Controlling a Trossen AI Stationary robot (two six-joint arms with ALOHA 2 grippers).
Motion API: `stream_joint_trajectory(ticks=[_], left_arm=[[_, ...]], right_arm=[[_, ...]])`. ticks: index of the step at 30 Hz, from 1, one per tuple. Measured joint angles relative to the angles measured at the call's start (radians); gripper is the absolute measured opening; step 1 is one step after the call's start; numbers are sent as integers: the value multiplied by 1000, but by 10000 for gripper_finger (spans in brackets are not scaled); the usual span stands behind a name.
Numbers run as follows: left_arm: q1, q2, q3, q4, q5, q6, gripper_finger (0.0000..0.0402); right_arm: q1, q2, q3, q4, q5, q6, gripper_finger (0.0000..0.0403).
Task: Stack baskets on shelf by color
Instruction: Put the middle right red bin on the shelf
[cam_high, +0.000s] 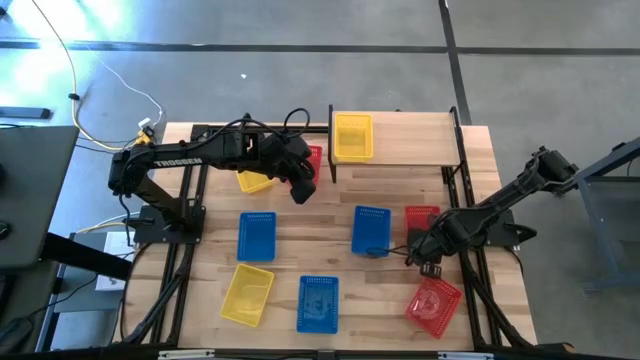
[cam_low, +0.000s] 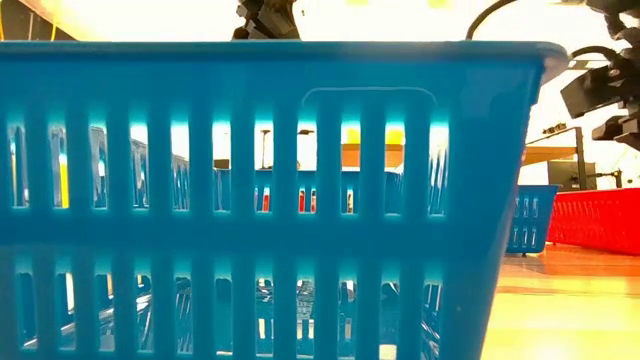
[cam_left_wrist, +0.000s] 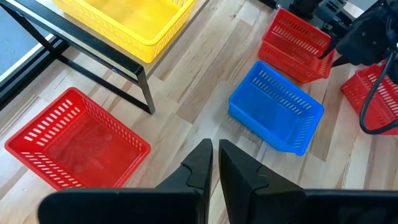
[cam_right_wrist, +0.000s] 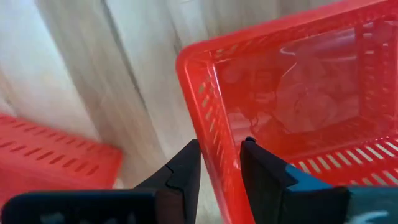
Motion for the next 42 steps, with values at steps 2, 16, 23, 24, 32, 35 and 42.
stream_joint_trajectory(ticks=[2,16,23,24,32,35,42], left_arm=[[0,0,0,0,0,0,19],[0,0,0,1,0,0,19],[0,0,0,1,0,20,19],[0,0,0,1,0,30,19],[0,0,0,1,0,56,19],[0,0,0,1,-1,81,19],[0,0,0,2,-2,102,19]], right_arm=[[0,0,0,1,8,-1,75],[0,1,47,5,-64,48,4],[0,0,143,-12,-40,52,2],[0,0,159,-12,-38,53,1],[0,1,283,-64,26,52,1],[0,0,339,-99,73,46,0],[0,0,464,-223,217,18,0]])
